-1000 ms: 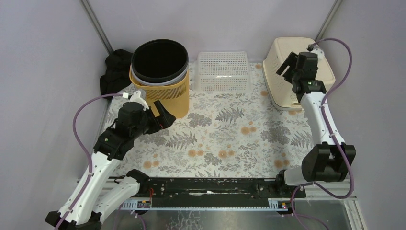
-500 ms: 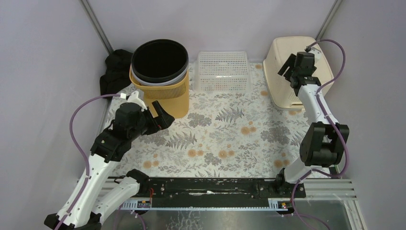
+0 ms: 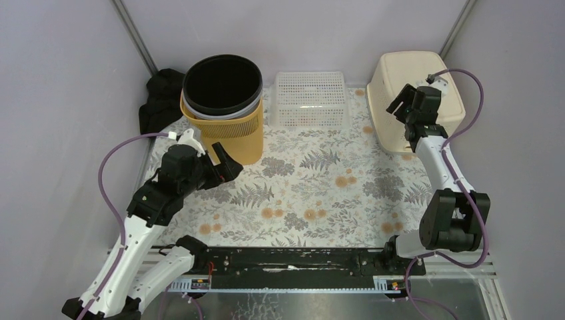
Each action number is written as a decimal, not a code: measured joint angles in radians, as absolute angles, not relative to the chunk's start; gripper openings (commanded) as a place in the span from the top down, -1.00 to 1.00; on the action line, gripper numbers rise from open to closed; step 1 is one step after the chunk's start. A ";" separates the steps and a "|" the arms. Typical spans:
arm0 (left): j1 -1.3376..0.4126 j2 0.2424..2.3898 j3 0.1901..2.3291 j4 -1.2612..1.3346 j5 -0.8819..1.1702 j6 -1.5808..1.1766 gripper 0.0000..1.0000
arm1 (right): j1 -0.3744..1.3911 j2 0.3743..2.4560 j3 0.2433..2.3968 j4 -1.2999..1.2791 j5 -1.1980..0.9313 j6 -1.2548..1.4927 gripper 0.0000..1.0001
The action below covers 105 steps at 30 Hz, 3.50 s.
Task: Turn the large container upside down
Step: Move the container to the center of the board.
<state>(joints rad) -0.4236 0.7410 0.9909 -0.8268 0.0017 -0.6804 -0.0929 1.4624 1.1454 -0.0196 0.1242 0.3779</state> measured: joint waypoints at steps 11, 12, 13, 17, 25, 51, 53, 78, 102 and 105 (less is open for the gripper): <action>-0.424 0.748 0.986 -0.826 0.002 -0.680 -1.00 | -0.079 1.400 1.113 -0.073 0.086 0.371 -0.46; -0.424 0.748 0.986 -0.826 0.002 -0.680 -1.00 | -0.073 1.391 1.107 -0.076 0.086 0.370 -0.46; -0.424 0.748 0.986 -0.826 0.002 -0.680 -1.00 | -0.066 1.382 1.100 -0.078 0.086 0.370 -0.46; -0.424 0.748 0.986 -0.825 0.002 -0.680 -1.00 | -0.028 1.345 1.069 -0.088 0.087 0.370 -0.46; -0.424 0.752 0.984 -0.824 0.004 -0.680 -1.00 | 0.083 1.278 0.997 -0.069 0.109 0.383 -0.47; -0.424 0.763 0.966 -0.822 0.004 -0.689 -1.00 | 0.563 1.073 0.757 0.067 0.236 0.612 -0.48; -0.424 0.763 0.966 -0.822 0.004 -0.690 -1.00 | 0.624 1.073 0.753 0.075 0.256 0.637 -0.48; -0.424 0.743 0.966 -0.828 -0.009 -0.701 -1.00 | 0.995 1.712 1.313 0.147 0.294 0.658 -0.58; -0.424 0.827 0.982 -0.827 -0.027 -0.720 -1.00 | 0.741 1.377 1.285 -0.262 0.076 0.405 -0.84; -0.424 0.842 0.982 -0.822 -0.027 -0.720 -1.00 | 0.637 1.267 1.210 -0.277 0.108 0.381 -0.84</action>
